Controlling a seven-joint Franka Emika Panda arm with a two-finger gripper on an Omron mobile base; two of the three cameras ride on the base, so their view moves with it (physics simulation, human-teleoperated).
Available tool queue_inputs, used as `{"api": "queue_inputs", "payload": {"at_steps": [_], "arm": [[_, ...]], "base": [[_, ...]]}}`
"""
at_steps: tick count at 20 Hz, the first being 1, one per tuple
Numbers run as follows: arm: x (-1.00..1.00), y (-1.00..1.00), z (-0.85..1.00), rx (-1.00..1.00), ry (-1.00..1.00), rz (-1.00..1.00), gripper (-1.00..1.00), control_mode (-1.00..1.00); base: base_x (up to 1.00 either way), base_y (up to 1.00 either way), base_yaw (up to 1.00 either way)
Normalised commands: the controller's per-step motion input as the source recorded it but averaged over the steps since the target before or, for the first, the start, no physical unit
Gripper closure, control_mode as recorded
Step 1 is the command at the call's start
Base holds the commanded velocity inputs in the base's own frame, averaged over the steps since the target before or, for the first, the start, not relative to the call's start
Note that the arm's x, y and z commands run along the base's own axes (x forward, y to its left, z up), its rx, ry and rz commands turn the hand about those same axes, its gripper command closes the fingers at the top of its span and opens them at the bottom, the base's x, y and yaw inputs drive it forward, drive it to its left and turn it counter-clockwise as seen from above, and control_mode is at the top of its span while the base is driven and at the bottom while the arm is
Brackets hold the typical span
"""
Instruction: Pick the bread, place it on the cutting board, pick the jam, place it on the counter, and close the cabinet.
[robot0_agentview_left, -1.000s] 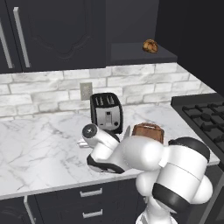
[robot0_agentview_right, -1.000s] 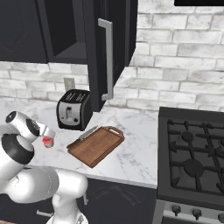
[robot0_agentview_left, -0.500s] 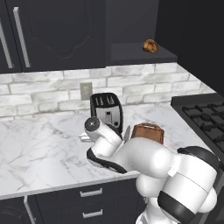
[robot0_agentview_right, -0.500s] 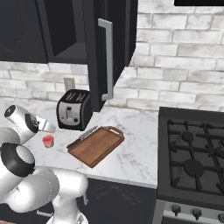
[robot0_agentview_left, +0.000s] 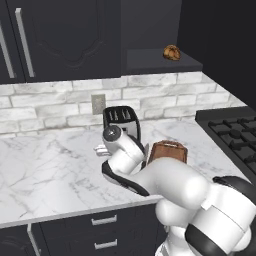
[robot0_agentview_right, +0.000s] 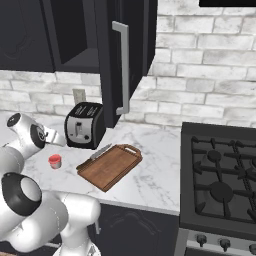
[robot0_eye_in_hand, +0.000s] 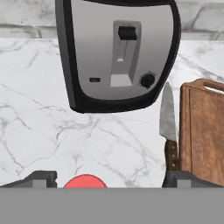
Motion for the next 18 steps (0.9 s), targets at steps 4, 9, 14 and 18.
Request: {"api": "queue_inputs", "payload": {"at_steps": [4, 9, 14, 18], "arm": [[0.00, -0.14, 0.27, 0.00, 0.00, 0.02, -1.00, -1.00], [0.00, -0.10, 0.25, 0.00, 0.00, 0.01, -1.00, -1.00], [0.00, -0.07, 0.25, 0.00, 0.00, 0.01, -1.00, -1.00], [0.00, -0.08, 0.26, 0.00, 0.00, 0.00, -1.00, -1.00]], "base": [[0.00, 0.00, 0.00], [0.00, 0.00, 0.00], [0.00, 0.00, 0.00], [0.00, 0.00, 0.00]]}}
